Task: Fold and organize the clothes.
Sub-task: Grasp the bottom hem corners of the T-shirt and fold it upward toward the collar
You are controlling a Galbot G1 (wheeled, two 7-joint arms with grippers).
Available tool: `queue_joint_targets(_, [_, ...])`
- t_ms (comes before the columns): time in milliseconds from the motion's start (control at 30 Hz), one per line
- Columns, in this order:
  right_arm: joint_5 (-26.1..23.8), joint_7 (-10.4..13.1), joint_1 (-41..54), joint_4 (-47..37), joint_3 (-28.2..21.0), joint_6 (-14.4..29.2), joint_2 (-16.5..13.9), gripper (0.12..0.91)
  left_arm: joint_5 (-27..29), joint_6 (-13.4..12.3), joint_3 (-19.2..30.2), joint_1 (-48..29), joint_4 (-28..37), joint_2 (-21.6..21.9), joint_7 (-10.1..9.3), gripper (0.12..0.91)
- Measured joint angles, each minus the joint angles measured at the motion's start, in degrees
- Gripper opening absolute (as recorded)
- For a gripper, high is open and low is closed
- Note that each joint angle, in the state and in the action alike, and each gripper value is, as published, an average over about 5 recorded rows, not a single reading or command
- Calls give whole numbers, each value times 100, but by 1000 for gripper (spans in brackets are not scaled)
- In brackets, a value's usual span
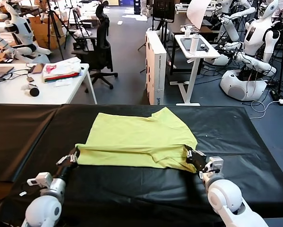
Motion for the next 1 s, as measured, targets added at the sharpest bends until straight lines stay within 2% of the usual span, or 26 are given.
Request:
queue_joint_targets(67, [-6,-10,13,-60,3,4,26,139,6,5,22,-61,70,2,-1,147])
queue_joint_targets(167, [-14,-63,5,-115,15,15,58,199,34,7,50,-110,148,10,9,147])
queue_joint_targets(367, [-71,-356,-79,-54,99,188,62,547,117,9,70,-157,249,-19,45,150])
queue_joint_targets(433, [-89,-427,-125,21,141,247,32,680,211,-27,69,-155,240,-34,62,188])
queue_joint_targets(533, [-130,-461,-219,183,210,242,-36,836,421,-105,64,-147,185,-60,57,337])
queue_joint_targets(600, [-183,-449,-302,315,262,166,-99,888,506,-83,57,-141,137,-83,42,469])
queue_joint_targets(700, [-251,-417,-487,549,366,23,-242,904,475,62,33,-89,46,-105,35,659])
queue_joint_targets(800, [-349,-408,-793,830,510,-61,-456,907,271,325,-27,30,-110,-90,32,821])
queue_joint_targets(900, [-465,-407,-1147,1100,637,-206,-677,907,40,635,-101,227,-356,-49,23,894])
queue_joint_targets(1000, [-523,-444,-1425,1283,684,-395,-847,907,-107,843,-152,458,-606,-24,80,905])
